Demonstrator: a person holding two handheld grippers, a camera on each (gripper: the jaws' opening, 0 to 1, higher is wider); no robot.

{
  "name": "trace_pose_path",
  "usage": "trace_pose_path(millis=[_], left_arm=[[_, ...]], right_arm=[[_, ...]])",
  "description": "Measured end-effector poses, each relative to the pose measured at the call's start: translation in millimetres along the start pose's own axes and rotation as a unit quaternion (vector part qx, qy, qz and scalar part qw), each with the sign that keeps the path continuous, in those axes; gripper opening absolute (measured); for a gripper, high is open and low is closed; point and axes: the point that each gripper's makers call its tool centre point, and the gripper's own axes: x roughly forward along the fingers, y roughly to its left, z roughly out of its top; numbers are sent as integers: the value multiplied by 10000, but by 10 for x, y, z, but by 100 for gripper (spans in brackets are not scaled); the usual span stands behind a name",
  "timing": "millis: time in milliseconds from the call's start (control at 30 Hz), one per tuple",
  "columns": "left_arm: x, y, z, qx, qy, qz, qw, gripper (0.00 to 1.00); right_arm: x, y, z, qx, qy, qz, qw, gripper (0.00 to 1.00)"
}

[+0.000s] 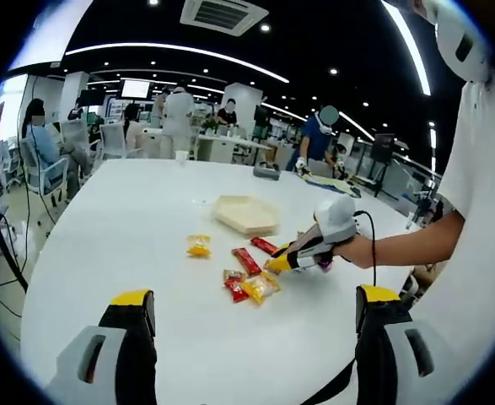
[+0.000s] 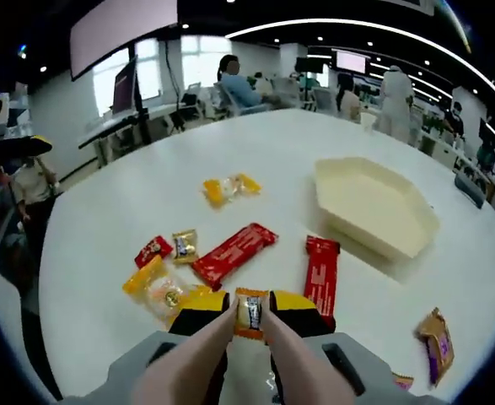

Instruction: Place the target food into the container with the food tongs after gripping and lifting it, then release it inside without dropping or visibly crushing the food.

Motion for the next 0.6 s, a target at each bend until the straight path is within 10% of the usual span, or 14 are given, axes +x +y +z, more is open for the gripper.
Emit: trace_pose_path(millis=[600], left_arm=[[68,-204,-26,-38,-125,-303,9995,99]], right_arm=[[-457,-98,171,639,-394,-87,9971,18]])
